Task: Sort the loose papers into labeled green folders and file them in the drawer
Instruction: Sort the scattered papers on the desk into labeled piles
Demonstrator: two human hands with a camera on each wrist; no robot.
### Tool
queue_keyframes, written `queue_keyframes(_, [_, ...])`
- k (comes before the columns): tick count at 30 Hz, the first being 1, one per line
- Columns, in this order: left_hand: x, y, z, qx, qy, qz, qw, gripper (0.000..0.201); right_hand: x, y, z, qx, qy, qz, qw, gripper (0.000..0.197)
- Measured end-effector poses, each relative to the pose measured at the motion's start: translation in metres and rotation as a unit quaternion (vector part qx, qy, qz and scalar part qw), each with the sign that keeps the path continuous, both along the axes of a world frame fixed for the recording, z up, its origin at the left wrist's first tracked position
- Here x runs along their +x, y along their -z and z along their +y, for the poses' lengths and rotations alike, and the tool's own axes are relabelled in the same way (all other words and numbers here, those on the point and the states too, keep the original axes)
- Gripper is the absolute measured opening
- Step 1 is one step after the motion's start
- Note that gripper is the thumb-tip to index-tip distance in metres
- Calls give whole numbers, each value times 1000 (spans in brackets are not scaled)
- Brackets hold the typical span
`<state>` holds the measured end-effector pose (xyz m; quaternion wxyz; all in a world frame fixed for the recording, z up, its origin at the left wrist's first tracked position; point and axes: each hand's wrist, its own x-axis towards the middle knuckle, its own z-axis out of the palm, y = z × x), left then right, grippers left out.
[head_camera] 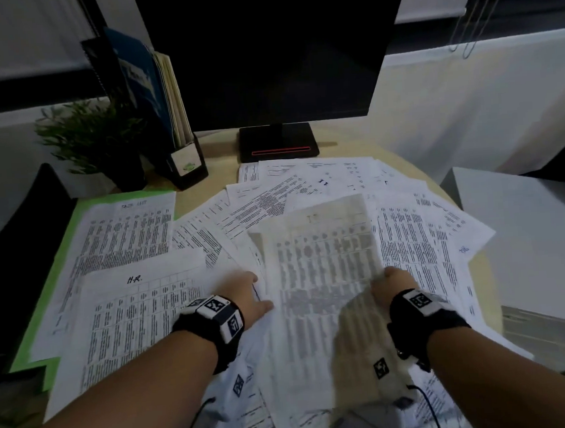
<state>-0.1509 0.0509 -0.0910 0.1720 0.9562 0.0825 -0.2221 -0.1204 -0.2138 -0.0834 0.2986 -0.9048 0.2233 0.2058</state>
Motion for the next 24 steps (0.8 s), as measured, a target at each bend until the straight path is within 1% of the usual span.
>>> queue_keyframes(2, [4,1,-9,-13,-27,15,999,71,6,-2,-19,-19,10,25,999,33])
queue_keyframes(4, [8,1,-18,8,-43,32,998,75,10,-2,-28,-34,-2,59,998,33])
queue_keyframes(5, [10,0,-22,32,-52,40,997,76,11,-5,-31,-20,6,64,998,32])
queue_keyframes(7, [13,-1,-30,72,-70,61,993,76,15,-10,-38,-54,-28,74,995,33])
queue_keyframes(8, [14,-2,-34,83,-79,73,991,77,16,-11,-42,-69,-40,62,995,33])
queue_keyframes(10, [16,-2,-41,89,-86,83,989,77,20,-12,-47,-90,-50,72,992,33])
queue_keyframes(12, [17,-1,-49,85,-87,79,989,77,21,-8,-49,-78,-61,95,991,33])
queue_keyframes(13, [18,0,-53,81,-88,74,990,79,23,-5,-49,-77,-70,120,987,33])
queue_keyframes(14, [19,1,-57,77,-89,69,991,80,27,4,-53,-57,-73,109,990,33])
queue_keyframes(15, [20,3,-60,72,-94,64,991,81,27,5,-52,-82,-120,110,983,32])
queue_keyframes(16, [20,5,-64,70,-100,58,991,81,26,6,-53,-113,-193,98,970,32])
queue_keyframes(17, [20,7,-67,68,-106,55,991,80,24,3,-51,-131,-220,123,959,31])
queue_keyframes(18, [21,8,-69,65,-115,49,990,79,23,3,-50,-132,-224,133,956,31])
queue_keyframes(19, [22,9,-70,65,-126,45,989,77,27,3,-51,-127,-203,142,961,31])
queue_keyframes(20, [23,10,-71,65,-136,43,988,74,29,5,-53,-100,-172,113,973,30])
queue_keyframes(21, [24,11,-72,64,-141,47,987,72,28,6,-53,-95,-167,133,972,29])
queue_keyframes(22, [26,12,-72,63,-143,52,986,69,32,12,-52,-97,-160,131,974,28])
queue_keyframes(23, [29,12,-72,62,-148,61,985,66,30,14,-52,-120,-200,136,963,28])
queue_keyframes(24, [31,12,-72,60,-152,70,984,63,30,16,-52,-120,-194,135,964,28])
